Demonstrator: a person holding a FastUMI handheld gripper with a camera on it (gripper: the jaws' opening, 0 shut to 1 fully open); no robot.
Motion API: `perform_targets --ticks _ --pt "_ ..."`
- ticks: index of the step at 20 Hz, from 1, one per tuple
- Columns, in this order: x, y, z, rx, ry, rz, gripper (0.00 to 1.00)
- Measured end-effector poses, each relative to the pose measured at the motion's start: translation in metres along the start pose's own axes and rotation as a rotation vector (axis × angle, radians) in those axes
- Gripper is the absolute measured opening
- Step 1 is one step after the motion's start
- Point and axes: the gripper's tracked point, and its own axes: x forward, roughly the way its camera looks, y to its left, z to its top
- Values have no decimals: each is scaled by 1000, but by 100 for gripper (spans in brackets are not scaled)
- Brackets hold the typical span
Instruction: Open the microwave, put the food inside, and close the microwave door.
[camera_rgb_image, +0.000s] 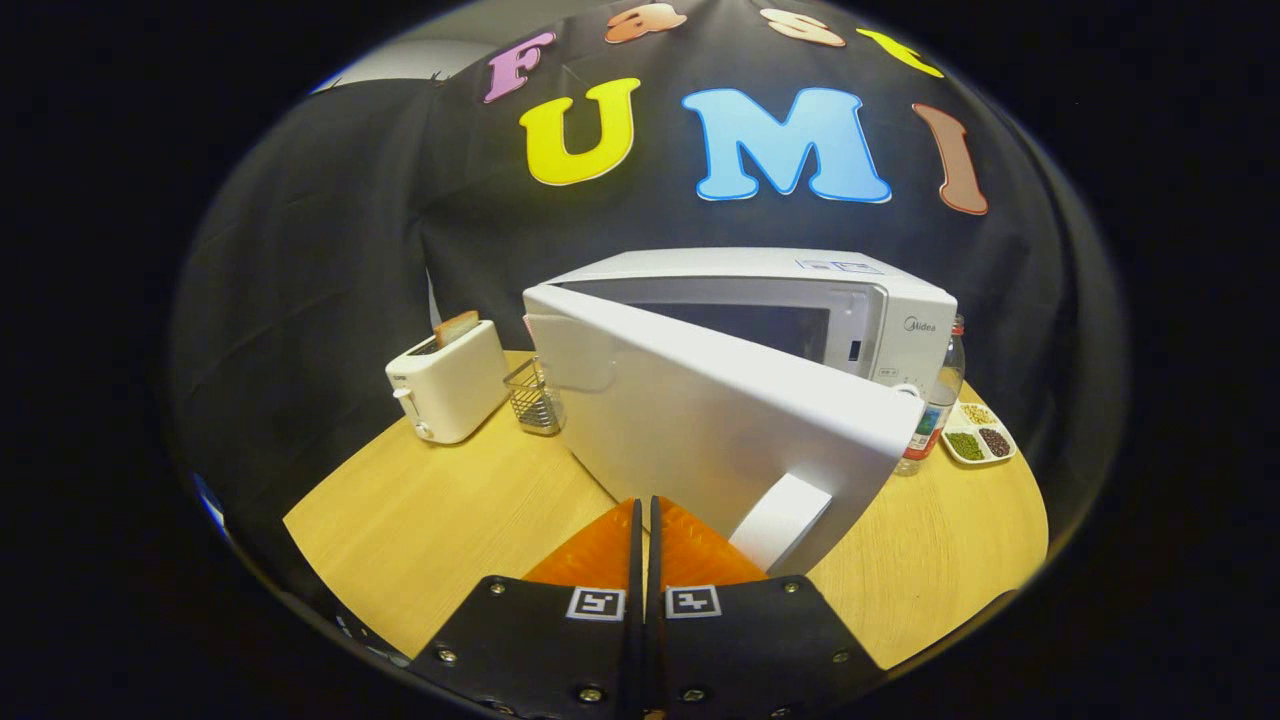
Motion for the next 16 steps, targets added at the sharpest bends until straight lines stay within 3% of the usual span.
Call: perform_targets --ticks 16 --pt "72 -84 44 103 -26 -142 1"
